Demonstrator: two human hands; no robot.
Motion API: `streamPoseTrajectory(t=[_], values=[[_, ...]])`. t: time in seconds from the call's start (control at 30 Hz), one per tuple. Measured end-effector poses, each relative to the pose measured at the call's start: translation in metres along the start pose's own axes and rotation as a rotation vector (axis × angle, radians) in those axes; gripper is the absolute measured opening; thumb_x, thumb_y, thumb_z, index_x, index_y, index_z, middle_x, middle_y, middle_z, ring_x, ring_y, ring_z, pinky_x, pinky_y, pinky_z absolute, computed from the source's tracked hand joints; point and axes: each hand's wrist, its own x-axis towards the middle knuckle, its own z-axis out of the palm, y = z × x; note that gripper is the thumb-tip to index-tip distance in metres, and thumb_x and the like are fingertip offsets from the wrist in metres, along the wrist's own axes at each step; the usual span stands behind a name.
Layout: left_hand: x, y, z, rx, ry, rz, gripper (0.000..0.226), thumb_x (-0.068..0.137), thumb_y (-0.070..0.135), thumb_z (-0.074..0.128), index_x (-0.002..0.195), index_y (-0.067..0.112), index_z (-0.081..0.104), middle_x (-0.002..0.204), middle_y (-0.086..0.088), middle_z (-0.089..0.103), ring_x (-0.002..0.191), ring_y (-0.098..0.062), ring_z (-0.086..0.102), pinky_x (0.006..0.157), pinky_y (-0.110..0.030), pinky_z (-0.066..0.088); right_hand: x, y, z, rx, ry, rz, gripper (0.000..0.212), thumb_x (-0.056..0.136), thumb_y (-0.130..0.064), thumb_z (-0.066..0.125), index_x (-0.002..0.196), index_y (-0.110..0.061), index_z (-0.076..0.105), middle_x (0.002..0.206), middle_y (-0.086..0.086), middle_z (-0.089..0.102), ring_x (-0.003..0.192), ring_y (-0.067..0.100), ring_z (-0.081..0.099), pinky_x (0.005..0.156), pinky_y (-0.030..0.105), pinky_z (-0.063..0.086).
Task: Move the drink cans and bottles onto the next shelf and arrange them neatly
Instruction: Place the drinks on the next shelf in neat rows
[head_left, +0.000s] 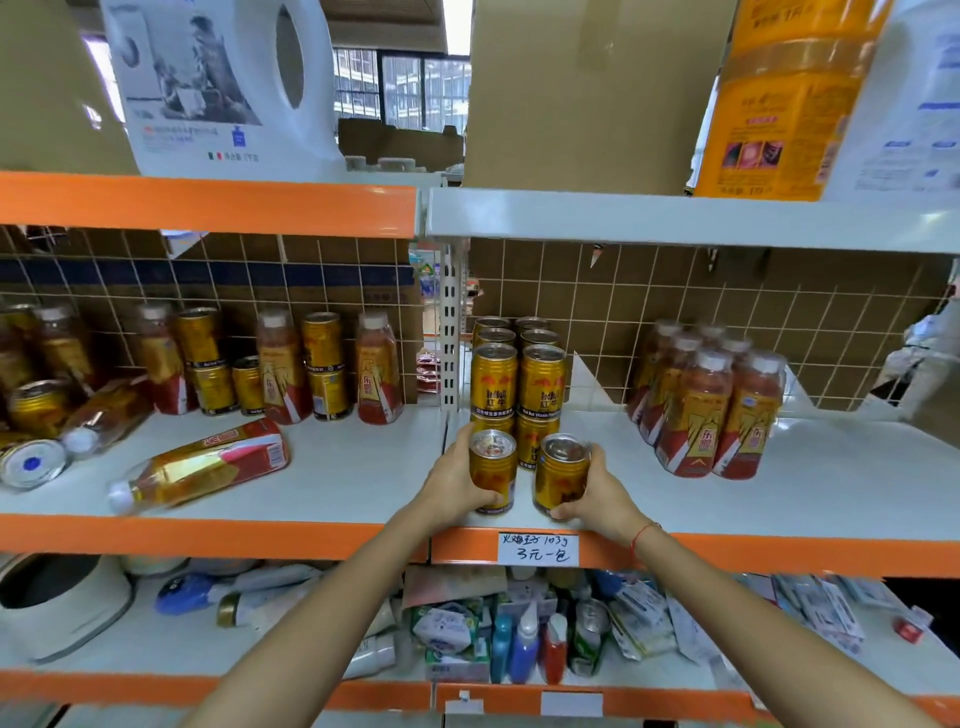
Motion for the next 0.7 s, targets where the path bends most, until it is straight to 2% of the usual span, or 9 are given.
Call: streamPoseTrajectory(t=[0.1, 0.17, 0.4, 0.53, 0.7], values=[[-0.001, -0.010, 0.005, -0.032, 0.002, -0.001, 0.097, 0.070, 0.011, 0.082, 0.145, 0.015, 0.022, 0.138, -0.006, 0.049, 0.121, -0.019, 0.050, 0.100, -0.026, 0.041, 0.000, 0.010, 0.005, -0.036, 0.015, 0.005, 0.080, 0.071, -0.015, 0.081, 0.132, -0.010, 0.030, 0.131, 0.011, 0.052, 0.119, 0.026, 0.050, 0.089, 0.028, 0.040], [-0.002, -0.018, 0.008, -0.032, 0.005, 0.003, 0.092, 0.069, 0.011, 0.083, 0.143, 0.015, 0.027, 0.134, -0.006, 0.053, 0.109, -0.014, 0.052, 0.091, -0.019, 0.041, 0.004, 0.015, 0.008, -0.040, 0.037, -0.012, 0.074, 0.070, -0.017, 0.081, 0.127, -0.010, 0.034, 0.129, 0.011, 0.053, 0.117, 0.026, 0.051, 0.086, 0.027, 0.040], [0.004, -0.035, 0.013, -0.018, 0.023, 0.017, 0.082, 0.065, 0.020, 0.086, 0.134, 0.018, 0.041, 0.122, -0.003, 0.059, 0.100, -0.012, 0.053, 0.084, -0.020, 0.041, 0.006, 0.024, 0.011, -0.035, 0.136, -0.094, 0.072, 0.067, -0.020, 0.084, 0.125, -0.010, 0.042, 0.124, 0.009, 0.057, 0.113, 0.025, 0.053, 0.083, 0.026, 0.040], [0.007, -0.037, 0.014, 0.013, 0.045, 0.043, 0.081, 0.064, 0.024, 0.087, 0.132, 0.016, 0.043, 0.120, -0.002, 0.060, 0.099, -0.013, 0.055, 0.083, -0.020, 0.042, 0.006, 0.023, 0.015, -0.037, 0.178, -0.116, 0.068, 0.065, -0.021, 0.085, 0.120, -0.009, 0.046, 0.120, 0.009, 0.060, 0.108, 0.025, 0.055, 0.079, 0.027, 0.041], [0.011, -0.035, 0.017, 0.029, 0.063, 0.043, 0.082, 0.063, 0.025, 0.088, 0.131, 0.017, 0.043, 0.123, -0.003, 0.060, 0.099, -0.011, 0.055, 0.083, -0.020, 0.042, 0.007, 0.017, 0.022, -0.038, 0.195, -0.138, 0.066, 0.067, -0.022, 0.084, 0.119, -0.010, 0.047, 0.120, 0.010, 0.061, 0.109, 0.025, 0.057, 0.088, 0.033, 0.046]])
